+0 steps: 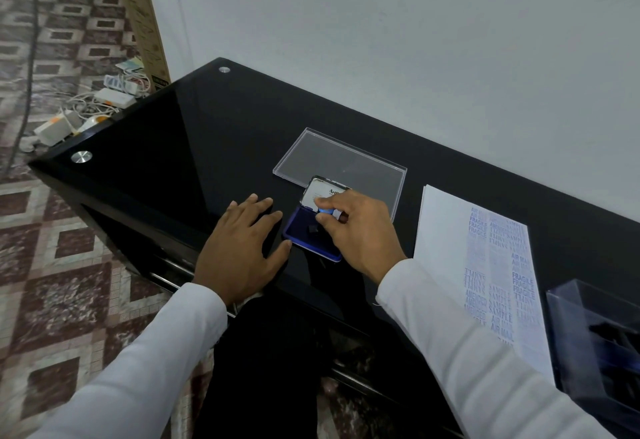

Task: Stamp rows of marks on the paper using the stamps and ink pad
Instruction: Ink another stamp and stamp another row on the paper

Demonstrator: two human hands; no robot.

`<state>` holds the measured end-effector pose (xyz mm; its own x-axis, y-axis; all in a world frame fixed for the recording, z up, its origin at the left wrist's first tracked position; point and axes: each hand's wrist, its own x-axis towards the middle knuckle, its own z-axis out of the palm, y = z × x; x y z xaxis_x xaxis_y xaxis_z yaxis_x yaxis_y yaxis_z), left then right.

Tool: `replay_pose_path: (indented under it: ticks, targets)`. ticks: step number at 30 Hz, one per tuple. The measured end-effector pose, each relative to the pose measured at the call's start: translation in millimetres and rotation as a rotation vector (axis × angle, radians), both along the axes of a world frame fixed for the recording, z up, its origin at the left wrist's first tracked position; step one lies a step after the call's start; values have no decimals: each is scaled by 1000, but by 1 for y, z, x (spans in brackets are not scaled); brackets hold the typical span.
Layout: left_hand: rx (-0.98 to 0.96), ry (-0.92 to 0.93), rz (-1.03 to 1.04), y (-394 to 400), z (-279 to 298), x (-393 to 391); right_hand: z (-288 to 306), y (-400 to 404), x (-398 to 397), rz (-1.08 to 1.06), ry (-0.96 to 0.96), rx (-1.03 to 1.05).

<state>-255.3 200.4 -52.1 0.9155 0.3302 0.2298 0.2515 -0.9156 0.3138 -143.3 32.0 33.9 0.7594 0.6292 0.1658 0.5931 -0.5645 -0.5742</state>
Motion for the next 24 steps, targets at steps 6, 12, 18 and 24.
replay_pose_path:
  ticks: [6,12,18,24]
  targets:
    - [7,-4,0,0,-1,0,0,-5,0,17,36,29]
    - [21,9,9,0,-2,0,0,-3,1,11,25,26]
    - [20,2,9,-1,-1,0,0,-1,1,-2,35,12]
    - [27,28,7,1,-3,1,3,-6,0,15,67,42]
